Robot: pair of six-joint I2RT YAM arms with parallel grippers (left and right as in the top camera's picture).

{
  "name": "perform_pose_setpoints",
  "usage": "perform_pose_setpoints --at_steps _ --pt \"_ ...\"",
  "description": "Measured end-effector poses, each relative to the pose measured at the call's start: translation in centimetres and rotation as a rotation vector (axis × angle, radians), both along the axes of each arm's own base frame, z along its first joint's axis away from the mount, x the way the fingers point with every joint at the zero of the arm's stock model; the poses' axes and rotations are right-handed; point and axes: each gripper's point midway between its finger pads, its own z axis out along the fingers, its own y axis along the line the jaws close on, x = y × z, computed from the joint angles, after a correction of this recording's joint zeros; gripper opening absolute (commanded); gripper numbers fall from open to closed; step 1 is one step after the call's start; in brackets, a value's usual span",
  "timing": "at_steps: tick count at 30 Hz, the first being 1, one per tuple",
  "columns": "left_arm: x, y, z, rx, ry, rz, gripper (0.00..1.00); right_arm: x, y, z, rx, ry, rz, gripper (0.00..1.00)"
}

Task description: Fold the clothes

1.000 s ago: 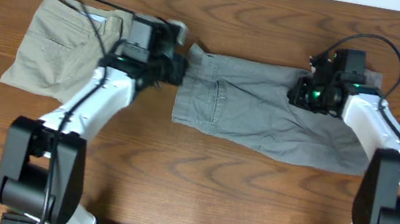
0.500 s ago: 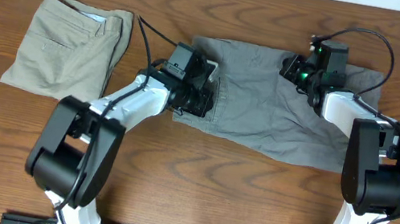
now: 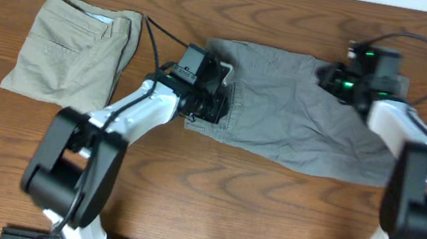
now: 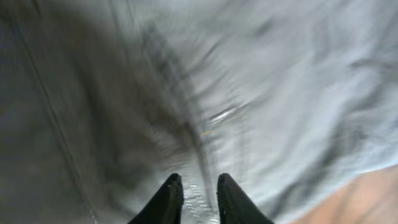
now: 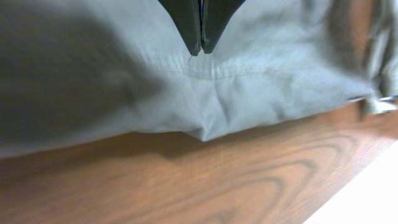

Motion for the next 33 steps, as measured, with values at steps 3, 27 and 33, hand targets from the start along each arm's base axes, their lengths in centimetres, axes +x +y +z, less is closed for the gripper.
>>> perform_pose_setpoints --at_steps 3,27,33 --pt "1.4 -0.6 4.2 -0.056 -0.134 -0.001 0.27 -1.9 -2.0 2.9 -0.003 0.014 -0.011 0.01" --pt "7.6 4.5 -5.0 0.257 -0.251 0.144 0.08 -2.8 -10.5 -7.0 -0.421 0.231 -0.249 0.01" --pt "8.2 5.9 -5.0 0.279 -0.252 0.180 0.10 -4.1 -16.1 -6.9 -0.374 0.269 -0.363 0.01"
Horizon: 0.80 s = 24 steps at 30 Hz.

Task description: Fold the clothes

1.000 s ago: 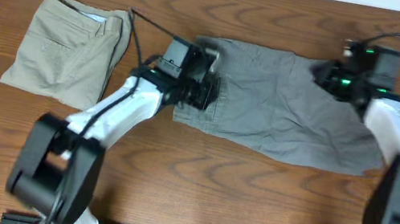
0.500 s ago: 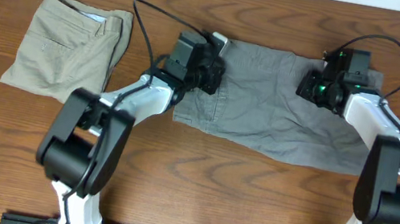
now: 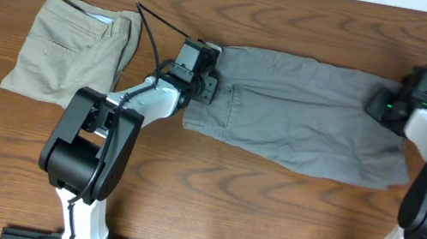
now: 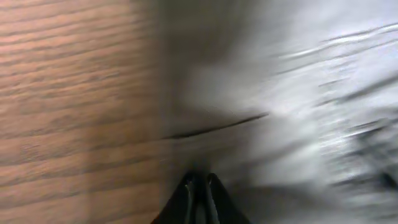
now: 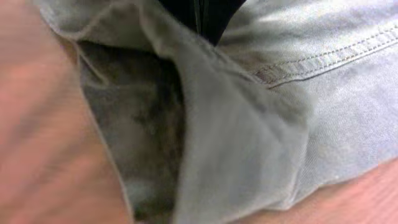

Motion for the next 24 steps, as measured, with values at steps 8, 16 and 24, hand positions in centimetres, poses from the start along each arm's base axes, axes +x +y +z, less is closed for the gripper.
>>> perform_pose_setpoints --at_steps 8,16,24 --pt "0.2 1.6 0.0 0.021 0.009 0.048 0.28 -3.3 -2.3 1.0 0.270 -0.001 -0.036 0.01" --pt "-2.7 -1.4 8.4 -0.182 0.003 -0.068 0.29 -5.3 3.8 9.9 0.508 -0.125 0.181 0.01" --pt "-7.9 -4.9 7.4 -0.291 0.218 -0.183 0.27 -12.2 9.6 8.7 0.470 0.218 0.232 0.04"
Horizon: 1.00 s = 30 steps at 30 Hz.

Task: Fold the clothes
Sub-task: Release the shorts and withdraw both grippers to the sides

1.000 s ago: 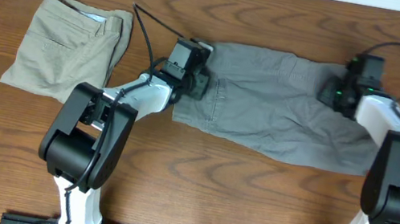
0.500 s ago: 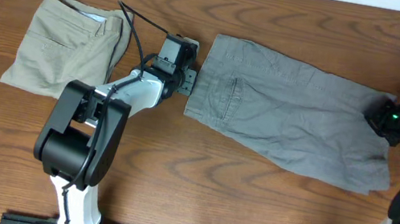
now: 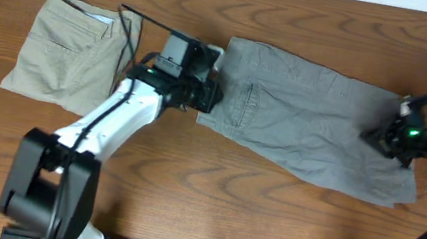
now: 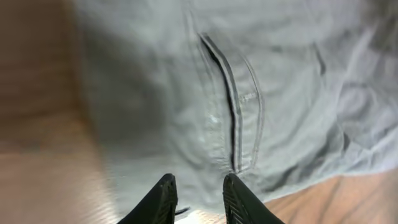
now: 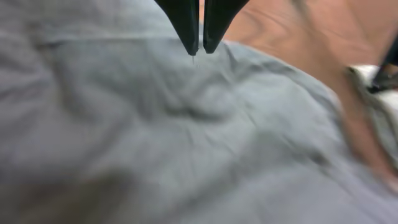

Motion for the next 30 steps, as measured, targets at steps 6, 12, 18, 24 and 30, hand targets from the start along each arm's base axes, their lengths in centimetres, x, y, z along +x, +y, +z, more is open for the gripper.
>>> perform_pose_setpoints --at_steps 6,12,18,24,30 --pt "-1.8 -3.6 -5.3 -0.007 0.125 -0.050 0.10 -2.1 5.1 -4.6 -0.080 0.059 0.155 0.02" --pt "-1.5 -1.8 -7.2 -0.002 0.247 0.122 0.06 -5.9 3.8 -9.7 -0.262 0.193 0.045 0.01" --pt "-0.4 2.1 -7.5 -0.019 0.361 0.335 0.06 -6.0 0.7 -9.6 -0.279 0.233 -0.162 0.01" --pt "0.4 6.8 -8.2 0.003 0.417 0.490 0.06 -6.7 -3.5 -9.5 -0.260 0.233 -0.201 0.04" --pt "1.0 6.1 -7.4 -0.068 0.425 0.480 0.54 -6.8 -2.5 -9.4 -0.171 0.188 -0.092 0.05"
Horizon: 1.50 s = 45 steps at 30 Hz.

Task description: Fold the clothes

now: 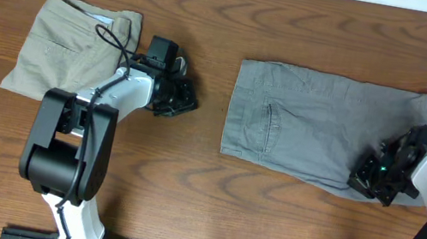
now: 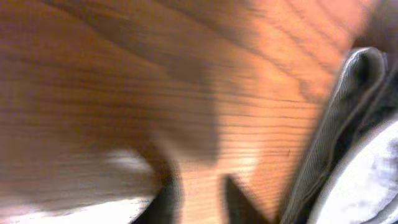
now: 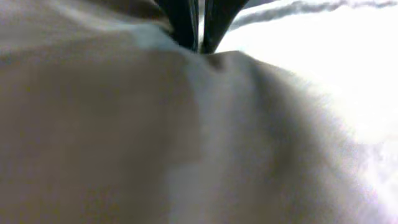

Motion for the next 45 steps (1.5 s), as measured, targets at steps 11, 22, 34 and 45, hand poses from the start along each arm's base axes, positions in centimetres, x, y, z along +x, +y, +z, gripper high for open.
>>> perform_pose_setpoints --at_steps 11,22,34,45 --pt "-0.1 -5.9 2.0 -0.198 -0.115 -0.202 0.75 0.4 0.8 0.1 0.043 -0.034 0.053 0.04" --pt "-0.3 -11.5 2.0 -0.537 -0.146 -0.362 0.72 0.4 0.9 0.1 0.049 -0.037 0.054 0.03" --pt "-1.0 -12.9 0.2 -0.553 -0.121 -0.376 0.10 0.6 1.2 0.2 0.065 -0.045 0.053 0.01" --pt "-1.6 -9.4 0.5 -0.455 -0.039 -0.300 0.06 0.4 1.5 1.1 0.080 -0.055 0.051 0.01"
